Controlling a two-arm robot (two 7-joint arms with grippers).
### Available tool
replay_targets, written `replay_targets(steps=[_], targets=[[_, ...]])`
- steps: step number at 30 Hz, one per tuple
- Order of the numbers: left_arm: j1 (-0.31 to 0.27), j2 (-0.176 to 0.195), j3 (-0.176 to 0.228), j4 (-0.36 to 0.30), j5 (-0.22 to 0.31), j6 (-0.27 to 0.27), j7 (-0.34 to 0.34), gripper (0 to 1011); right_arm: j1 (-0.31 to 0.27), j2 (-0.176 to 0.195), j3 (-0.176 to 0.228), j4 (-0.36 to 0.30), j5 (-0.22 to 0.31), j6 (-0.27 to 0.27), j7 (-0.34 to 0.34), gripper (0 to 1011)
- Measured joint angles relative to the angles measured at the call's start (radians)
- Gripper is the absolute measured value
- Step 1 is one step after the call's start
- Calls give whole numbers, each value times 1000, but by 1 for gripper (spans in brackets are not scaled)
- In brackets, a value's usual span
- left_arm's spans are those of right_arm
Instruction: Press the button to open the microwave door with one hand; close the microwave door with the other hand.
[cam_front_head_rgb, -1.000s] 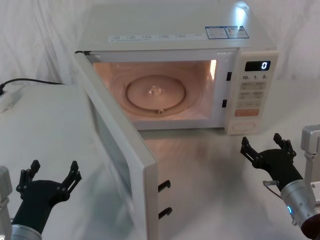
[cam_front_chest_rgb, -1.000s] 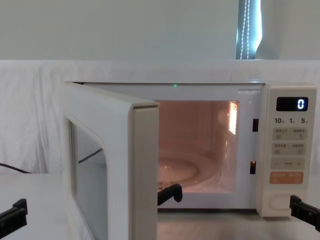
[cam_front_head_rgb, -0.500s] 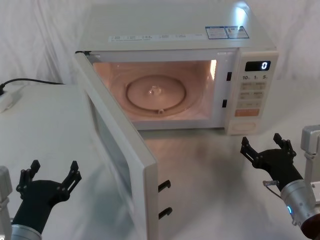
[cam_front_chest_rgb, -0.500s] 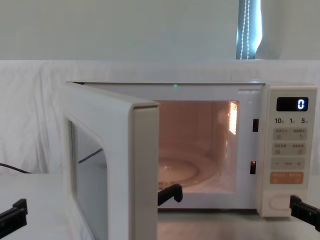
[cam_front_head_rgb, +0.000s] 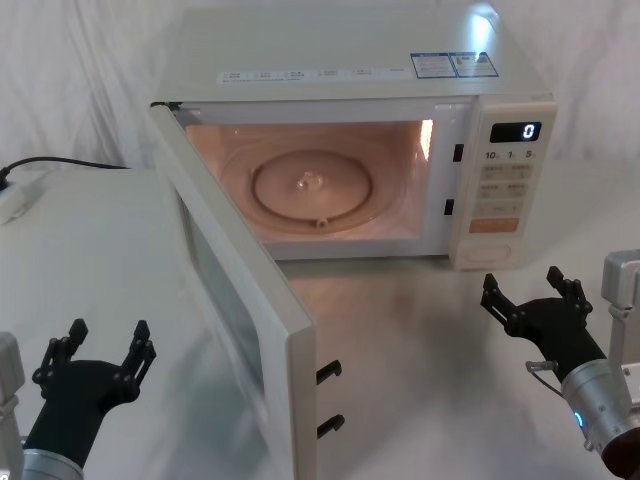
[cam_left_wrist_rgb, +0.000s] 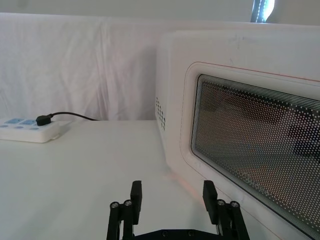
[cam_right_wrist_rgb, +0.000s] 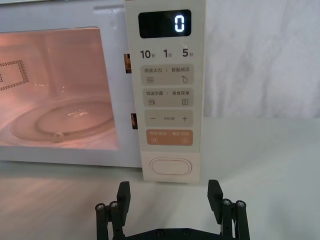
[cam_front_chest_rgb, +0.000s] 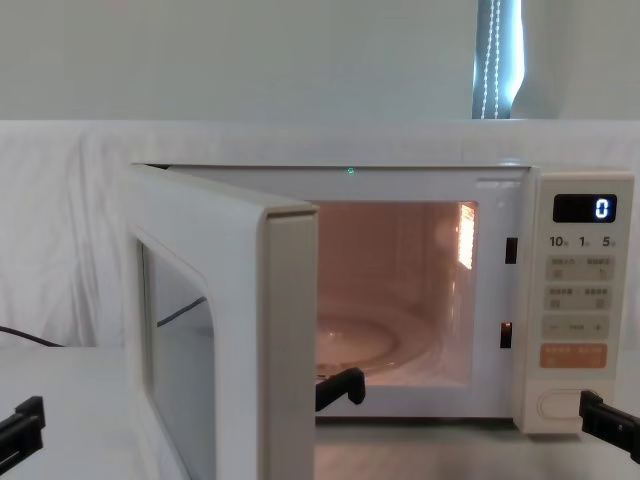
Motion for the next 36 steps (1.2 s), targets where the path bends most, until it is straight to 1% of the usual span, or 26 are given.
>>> replay_targets(steps=[1,2,4,7,10,11,13,14,16,18,19,23,27,33,36], targets=[[0,0,0,0,0,0,0,792,0,0,0,0,0,0,0,1002],[0,0,0,0,0,0,0,773,0,0,0,0,0,0,0,1002],[0,0,0,0,0,0,0,696,0,0,0,0,0,0,0,1002],[0,0,0,0,0,0,0,637,0,0,0,0,0,0,0,1002],[0,0,0,0,0,0,0,533,0,0,0,0,0,0,0,1002],[0,0,0,0,0,0,0,472,0,0,0,0,0,0,0,1002],[0,0,0,0,0,0,0,429,0,0,0,0,0,0,0,1002],[0,0,0,0,0,0,0,366,0,0,0,0,0,0,0,1002],[0,0,0,0,0,0,0,324,0,0,0,0,0,0,0,1002],[0,0,0,0,0,0,0,242,0,0,0,0,0,0,0,1002],[0,0,0,0,0,0,0,223,0,0,0,0,0,0,0,1002],[0,0,0,0,0,0,0,83,0,0,0,0,0,0,0,1002],[0,0,0,0,0,0,0,0,0,0,0,0,0,0,0,1002],[0,0,0,0,0,0,0,0,0,0,0,0,0,0,0,1002],[2,-3,-3,-9,3,11,-5,0,0,0,0,0,0,0,0,1002]])
